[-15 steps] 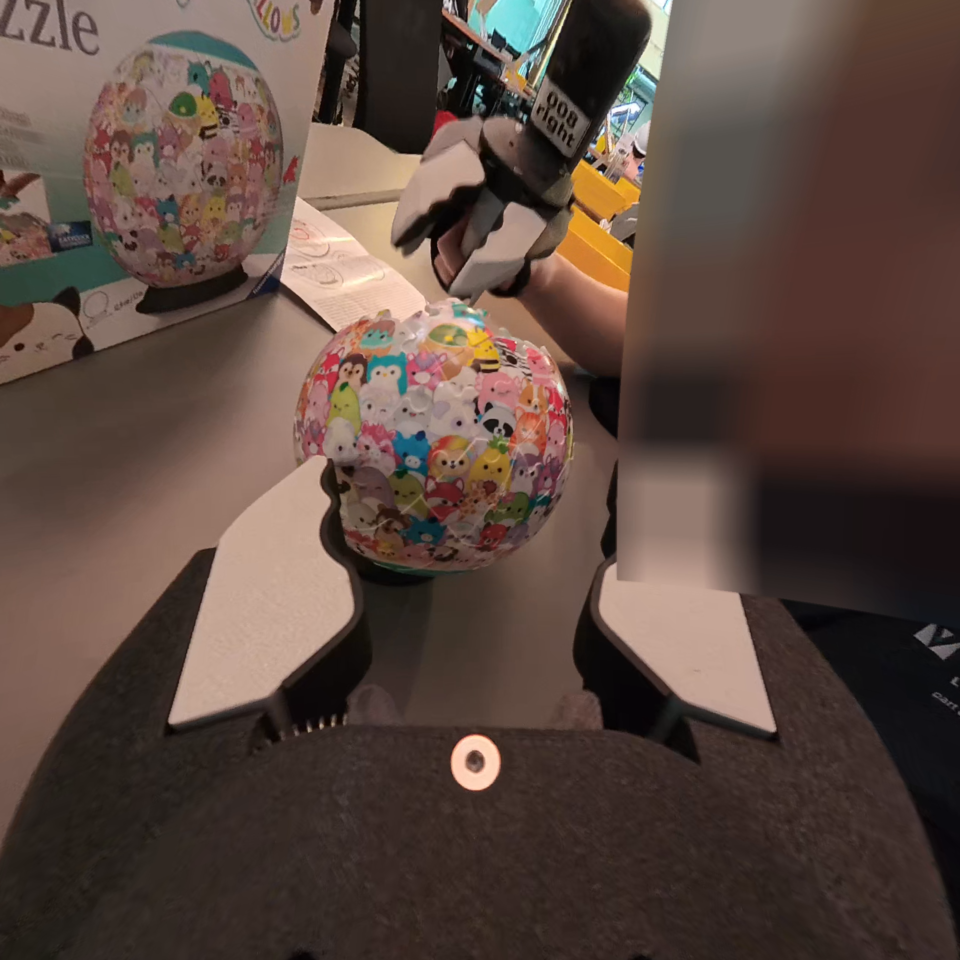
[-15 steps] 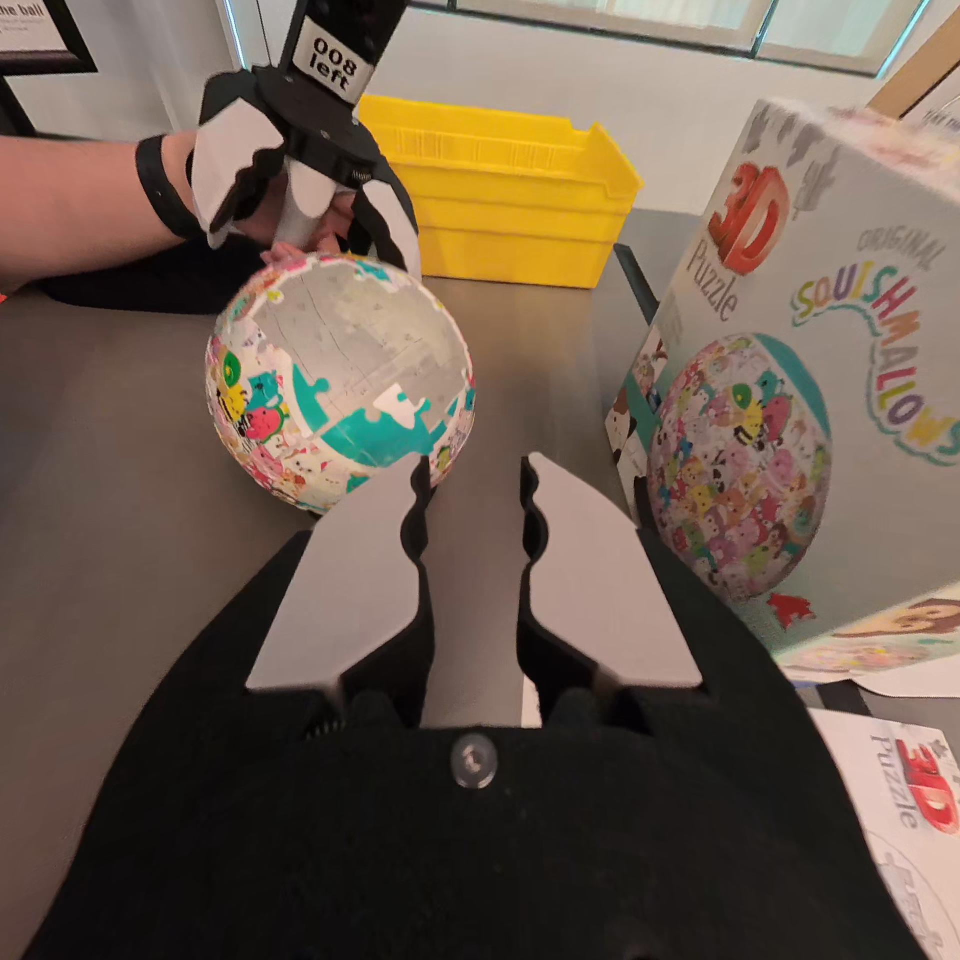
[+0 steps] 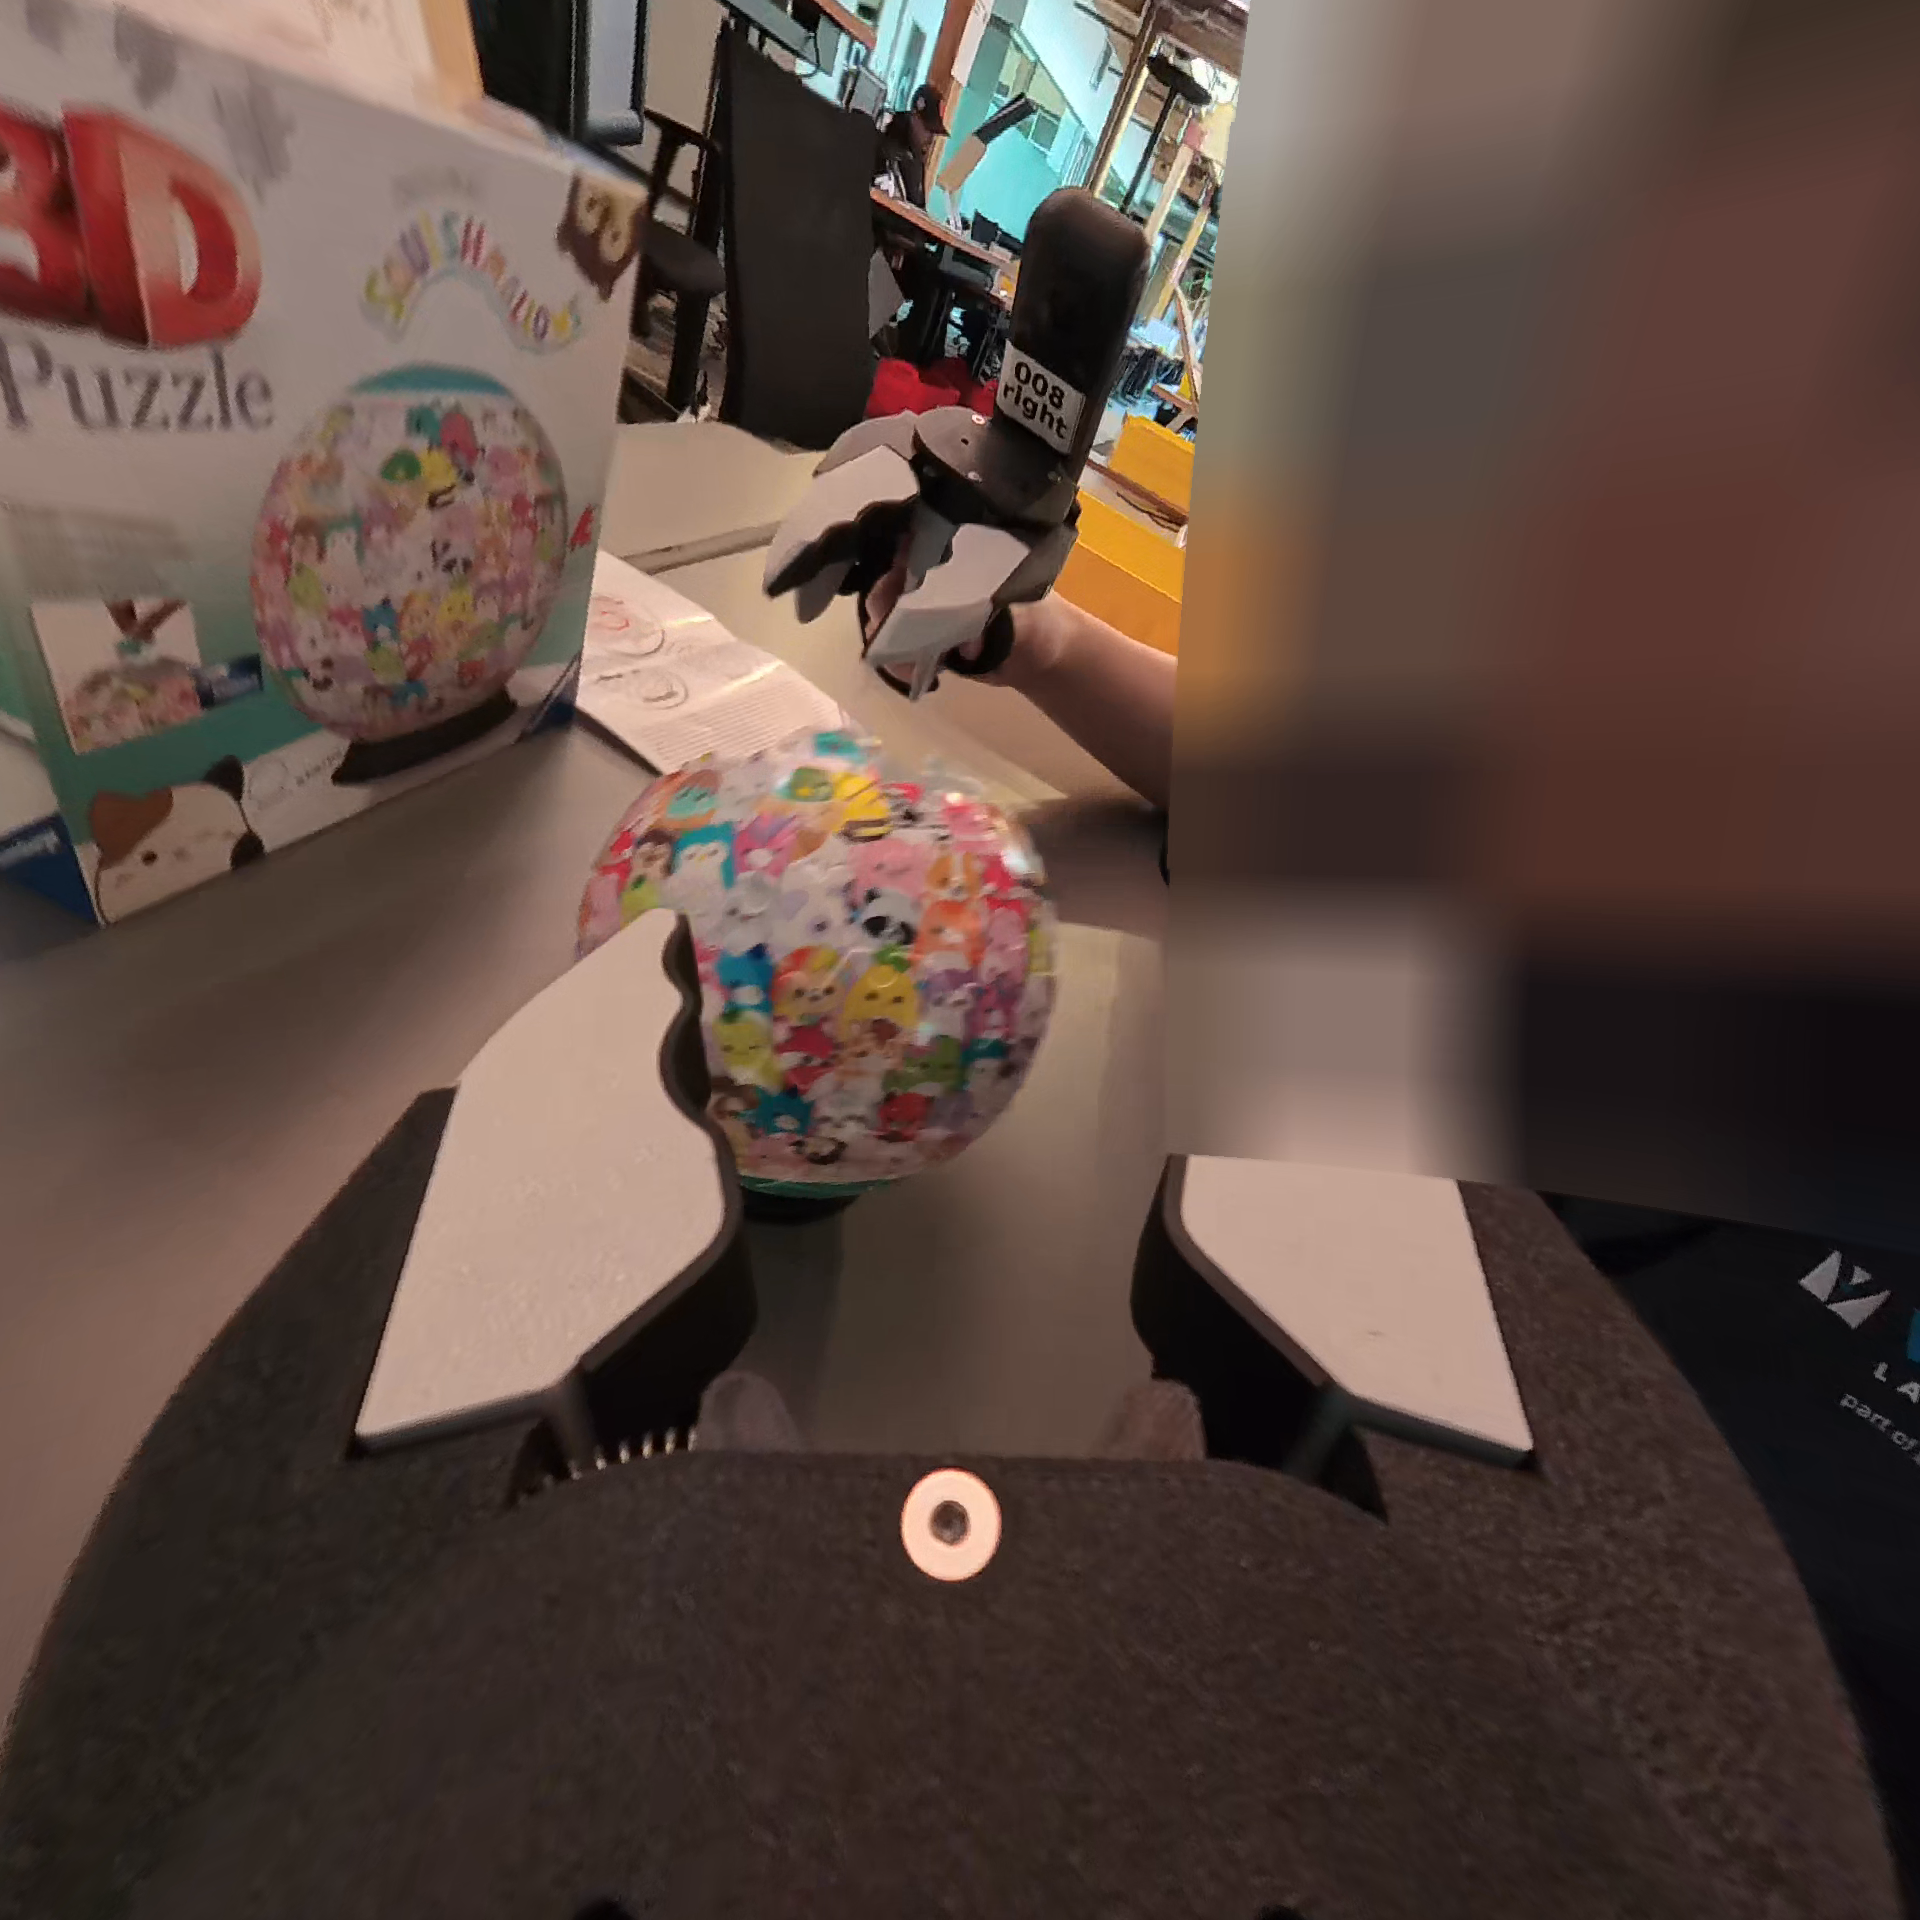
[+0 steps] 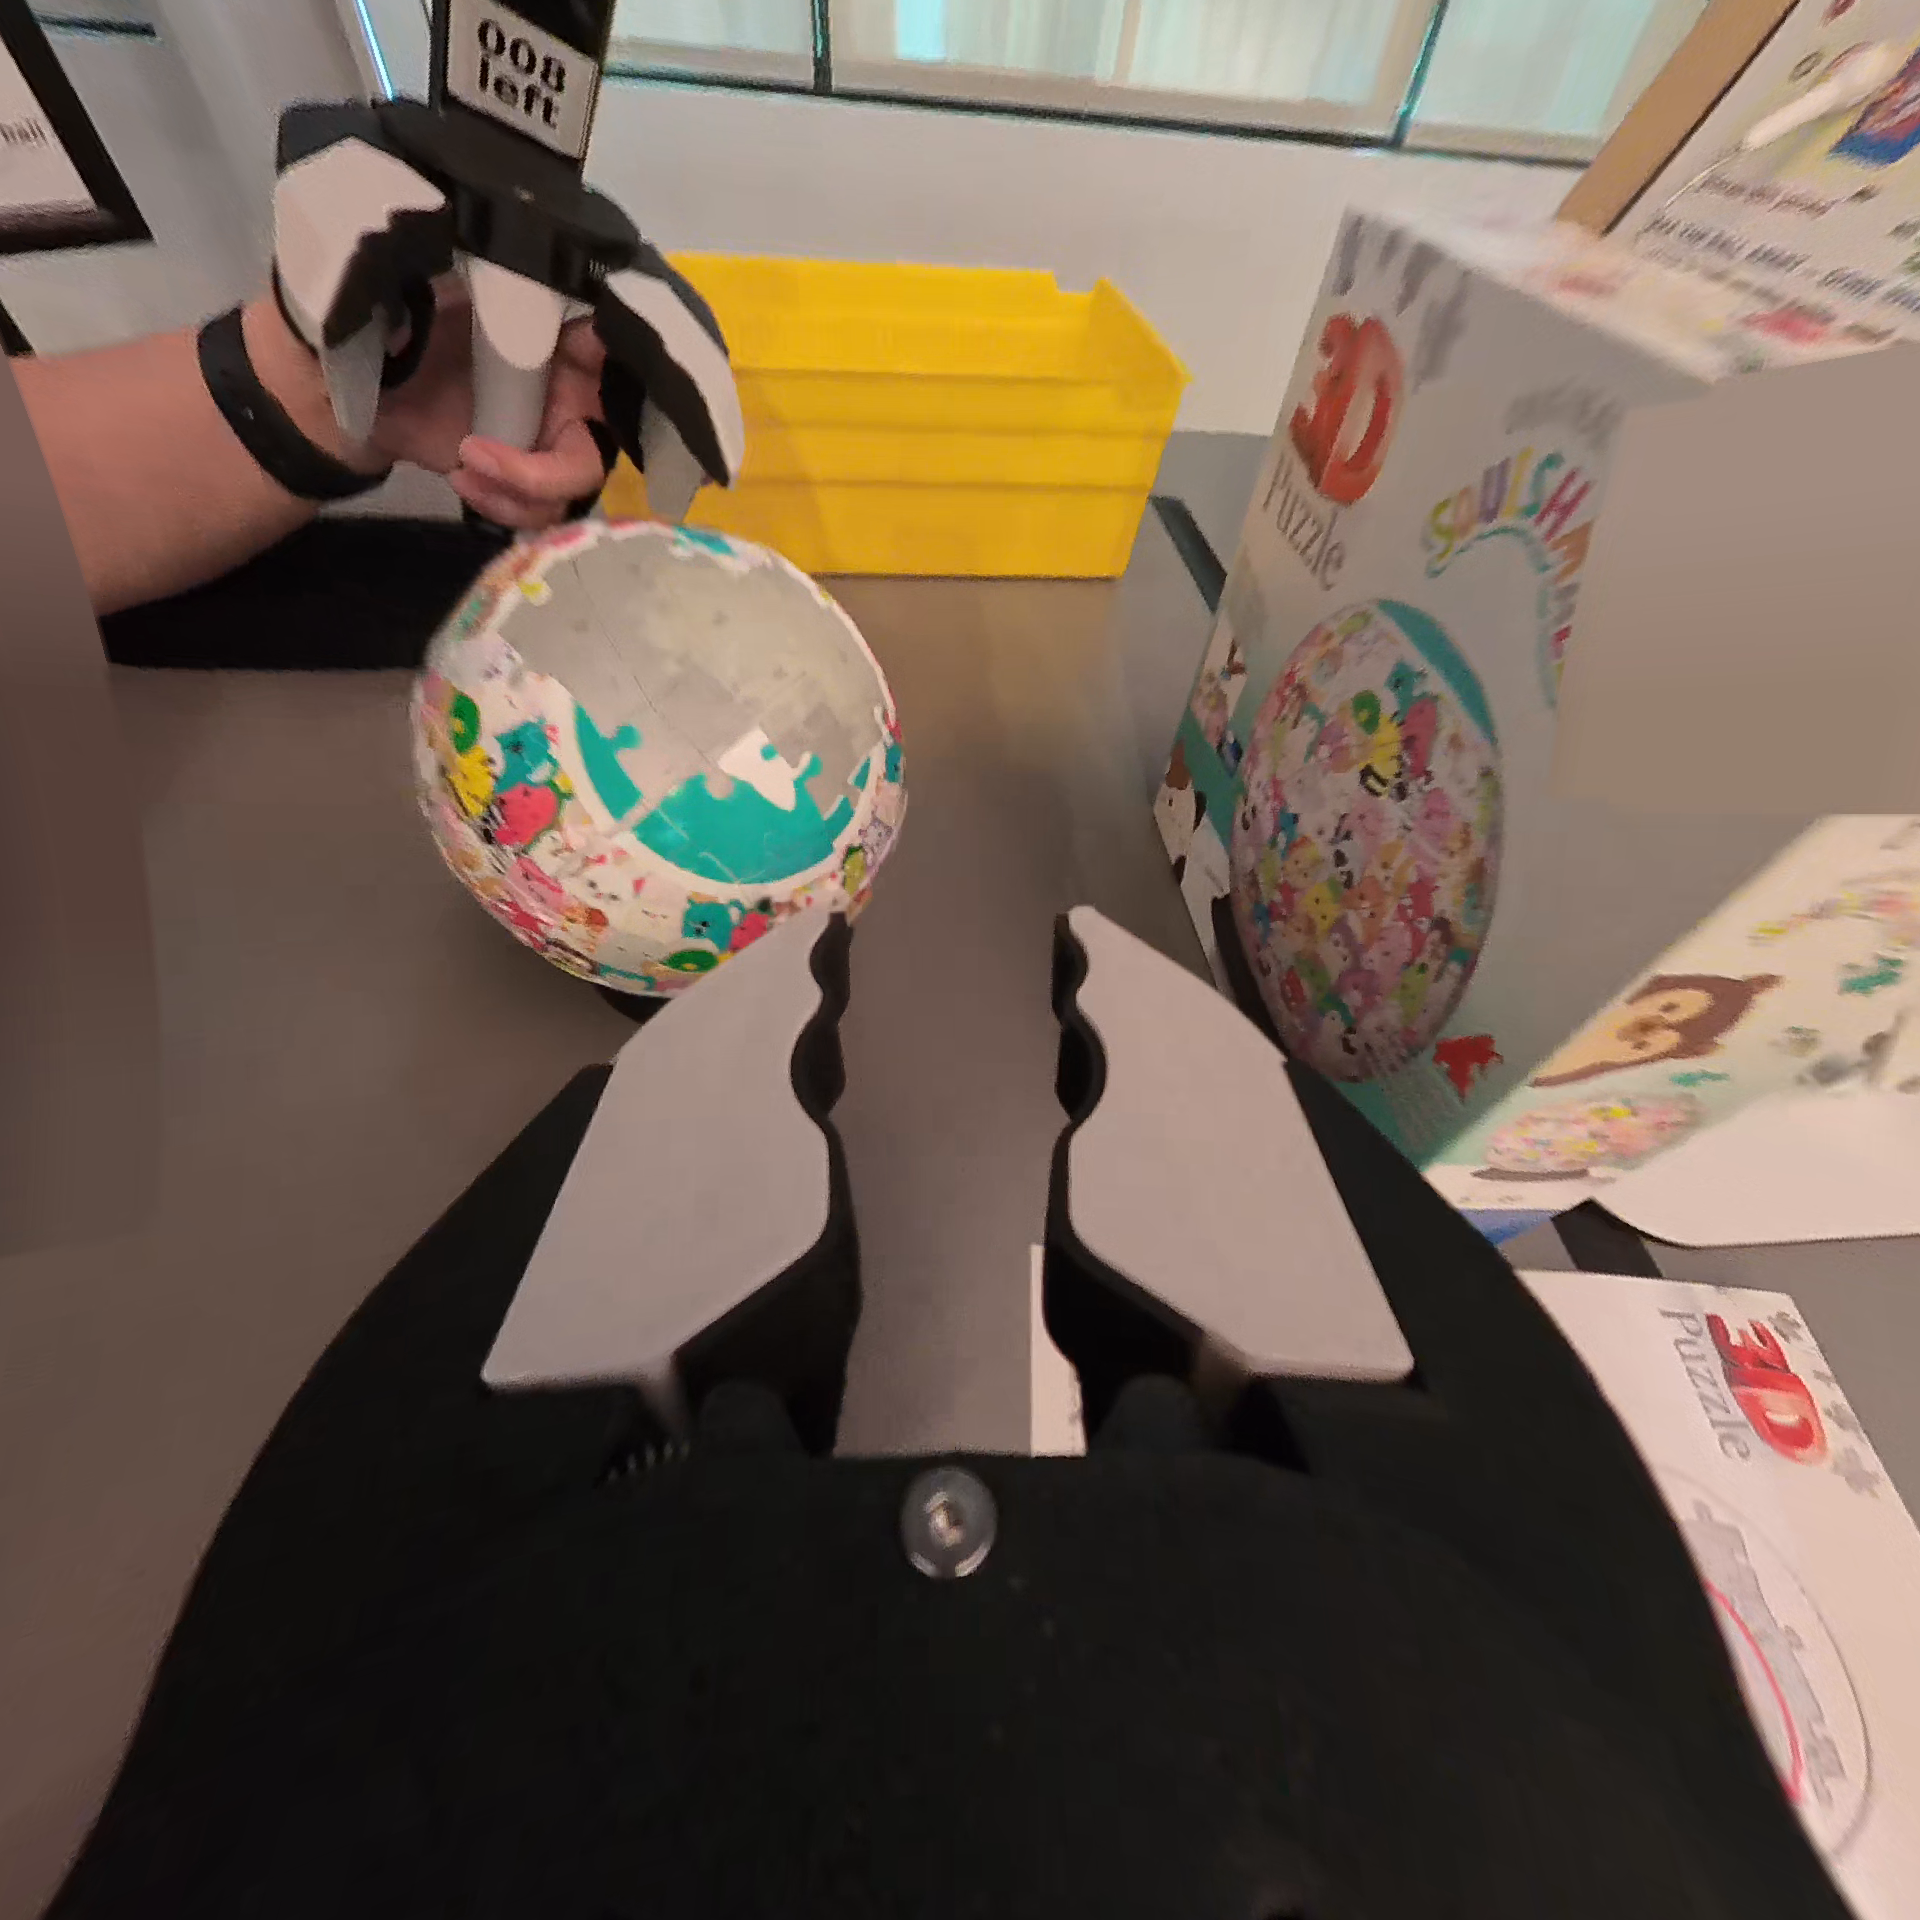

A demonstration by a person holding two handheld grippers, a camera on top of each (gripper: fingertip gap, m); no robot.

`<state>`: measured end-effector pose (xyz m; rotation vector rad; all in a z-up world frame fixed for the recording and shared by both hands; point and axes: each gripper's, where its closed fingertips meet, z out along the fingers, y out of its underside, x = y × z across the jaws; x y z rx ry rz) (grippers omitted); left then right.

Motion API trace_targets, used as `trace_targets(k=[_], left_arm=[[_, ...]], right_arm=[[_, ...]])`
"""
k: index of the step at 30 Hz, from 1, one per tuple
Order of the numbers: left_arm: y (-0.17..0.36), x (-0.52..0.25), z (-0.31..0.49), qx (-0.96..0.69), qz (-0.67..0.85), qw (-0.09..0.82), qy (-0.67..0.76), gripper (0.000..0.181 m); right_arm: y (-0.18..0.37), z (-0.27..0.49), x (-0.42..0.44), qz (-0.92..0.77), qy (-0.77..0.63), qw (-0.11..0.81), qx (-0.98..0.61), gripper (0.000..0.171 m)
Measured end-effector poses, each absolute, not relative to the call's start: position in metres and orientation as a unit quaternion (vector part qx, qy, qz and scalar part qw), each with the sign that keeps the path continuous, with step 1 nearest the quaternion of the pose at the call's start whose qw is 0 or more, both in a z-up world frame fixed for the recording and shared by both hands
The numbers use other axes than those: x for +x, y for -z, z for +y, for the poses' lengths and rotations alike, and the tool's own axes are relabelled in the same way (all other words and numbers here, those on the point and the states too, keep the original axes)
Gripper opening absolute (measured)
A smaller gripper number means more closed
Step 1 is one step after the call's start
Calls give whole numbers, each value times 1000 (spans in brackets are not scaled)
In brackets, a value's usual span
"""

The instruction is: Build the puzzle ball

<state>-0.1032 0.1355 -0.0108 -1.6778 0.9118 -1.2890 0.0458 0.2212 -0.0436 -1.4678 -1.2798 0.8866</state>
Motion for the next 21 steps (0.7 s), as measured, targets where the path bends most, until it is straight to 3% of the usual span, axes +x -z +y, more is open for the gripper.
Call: trace_targets(k=[1, 7, 13, 18, 21], left_arm=[[5, -103, 129, -660, 365, 415, 509, 90], [-13, -98, 70, -647, 357, 461, 492, 85], [-9, -63, -4, -643, 344, 450, 516, 86], [-16, -30, -48, -631, 365, 430, 533, 86], [-19, -11, -62, -633, 389, 428, 514, 87]], right_arm=[[38, 218, 50, -514, -368, 484, -605, 38], [-2, 168, 71, -421, -335, 517, -665, 39], [-69, 57, 67, -290, -399, 480, -725, 69], [-93, 15, 89, -212, -341, 548, -733, 64], [-96, 4, 104, -165, -325, 552, -750, 50]])
